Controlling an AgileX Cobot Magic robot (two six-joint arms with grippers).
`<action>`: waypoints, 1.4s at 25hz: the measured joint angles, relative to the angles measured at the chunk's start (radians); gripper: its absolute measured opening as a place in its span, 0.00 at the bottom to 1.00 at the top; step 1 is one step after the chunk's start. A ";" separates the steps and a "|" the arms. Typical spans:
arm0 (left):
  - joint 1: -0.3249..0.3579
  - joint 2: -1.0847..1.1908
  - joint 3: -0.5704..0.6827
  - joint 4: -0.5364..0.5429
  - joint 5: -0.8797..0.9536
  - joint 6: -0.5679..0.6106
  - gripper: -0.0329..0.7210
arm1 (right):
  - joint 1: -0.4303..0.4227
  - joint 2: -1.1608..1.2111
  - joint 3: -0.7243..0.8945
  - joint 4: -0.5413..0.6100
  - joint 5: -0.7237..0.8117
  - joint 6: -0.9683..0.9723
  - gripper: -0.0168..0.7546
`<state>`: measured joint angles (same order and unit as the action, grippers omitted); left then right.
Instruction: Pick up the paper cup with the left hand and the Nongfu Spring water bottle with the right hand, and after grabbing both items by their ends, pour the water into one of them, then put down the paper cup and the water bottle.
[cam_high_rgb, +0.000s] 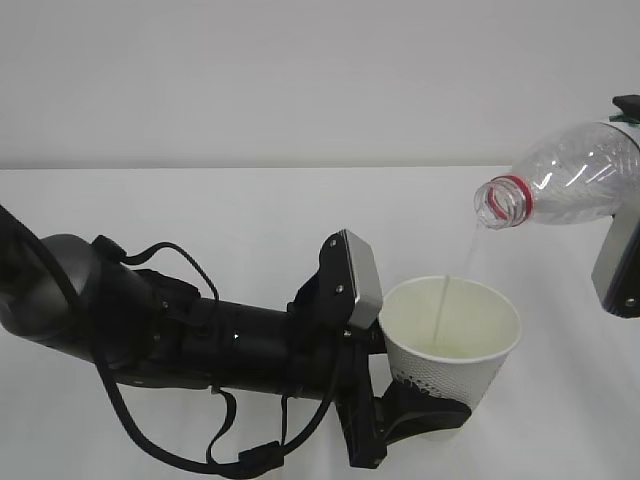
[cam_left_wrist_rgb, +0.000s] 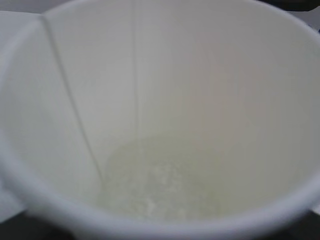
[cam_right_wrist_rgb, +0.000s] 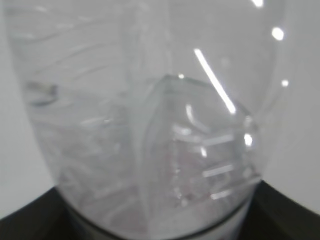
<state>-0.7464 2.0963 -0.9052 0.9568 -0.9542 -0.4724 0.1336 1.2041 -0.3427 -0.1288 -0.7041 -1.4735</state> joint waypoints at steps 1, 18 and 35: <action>0.000 0.000 0.000 0.000 0.000 0.000 0.74 | 0.000 0.000 0.000 0.000 0.000 -0.004 0.69; 0.000 0.000 0.000 0.000 0.000 0.000 0.73 | 0.000 0.000 0.000 0.000 0.000 -0.006 0.69; 0.000 0.000 0.000 0.000 0.000 0.000 0.73 | 0.000 0.000 0.000 0.000 0.000 -0.008 0.69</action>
<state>-0.7464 2.0963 -0.9052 0.9568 -0.9542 -0.4724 0.1336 1.2041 -0.3427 -0.1288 -0.7041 -1.4812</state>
